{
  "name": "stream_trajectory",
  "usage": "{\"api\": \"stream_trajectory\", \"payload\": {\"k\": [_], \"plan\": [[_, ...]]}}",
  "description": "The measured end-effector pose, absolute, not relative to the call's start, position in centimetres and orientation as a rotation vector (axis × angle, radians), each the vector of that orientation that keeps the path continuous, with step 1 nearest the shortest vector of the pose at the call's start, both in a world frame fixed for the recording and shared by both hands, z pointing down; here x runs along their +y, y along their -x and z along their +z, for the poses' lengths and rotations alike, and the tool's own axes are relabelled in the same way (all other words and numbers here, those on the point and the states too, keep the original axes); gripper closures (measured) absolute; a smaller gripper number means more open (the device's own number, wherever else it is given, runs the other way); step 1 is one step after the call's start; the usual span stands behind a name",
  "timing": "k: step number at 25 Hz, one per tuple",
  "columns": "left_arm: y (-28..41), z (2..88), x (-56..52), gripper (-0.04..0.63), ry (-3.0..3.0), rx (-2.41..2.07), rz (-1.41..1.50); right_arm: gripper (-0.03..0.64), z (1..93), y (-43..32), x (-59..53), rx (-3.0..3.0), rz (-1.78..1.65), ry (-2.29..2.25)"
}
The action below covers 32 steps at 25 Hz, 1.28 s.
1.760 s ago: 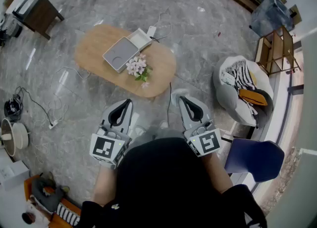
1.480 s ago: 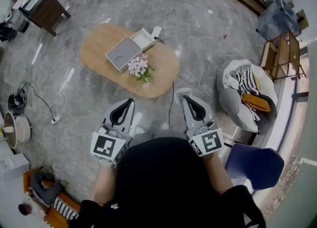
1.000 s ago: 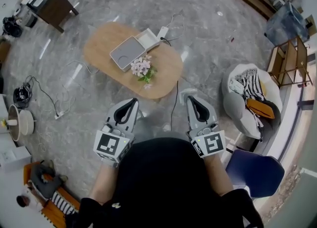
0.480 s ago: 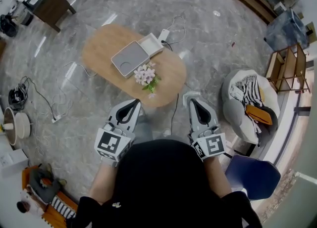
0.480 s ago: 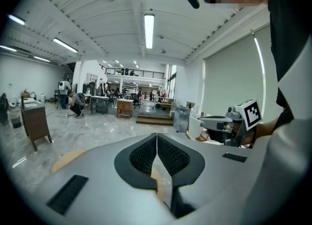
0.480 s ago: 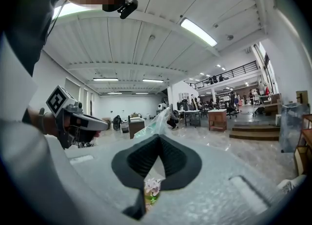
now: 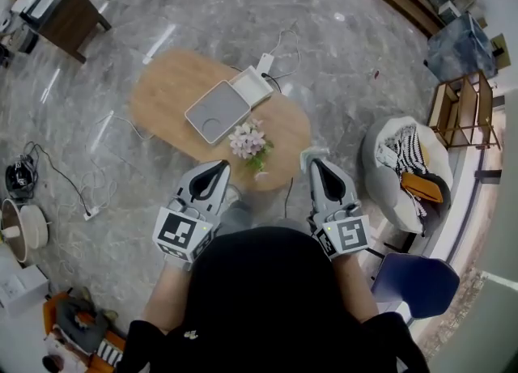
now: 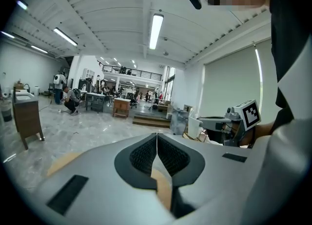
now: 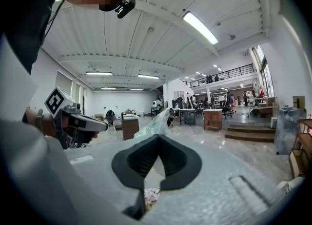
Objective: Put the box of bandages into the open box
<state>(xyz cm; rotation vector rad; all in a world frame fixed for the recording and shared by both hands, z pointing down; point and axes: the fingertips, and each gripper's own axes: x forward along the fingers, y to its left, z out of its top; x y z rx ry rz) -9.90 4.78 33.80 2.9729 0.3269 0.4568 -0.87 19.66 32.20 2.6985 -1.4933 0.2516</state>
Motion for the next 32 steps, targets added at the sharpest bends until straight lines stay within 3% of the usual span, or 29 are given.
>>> {"api": "stream_trajectory", "payload": {"k": [18,32], "plan": [[8.4,35.0,-2.7,0.584,-2.912,0.341,0.425,0.617,34.1,-2.0,12.0,-1.424,0.355,-2.719],[3.1,36.6,-4.3,0.584,-2.889,0.063,0.54,0.617,38.9,-10.5,7.1,-1.695,0.512,-2.487]]}}
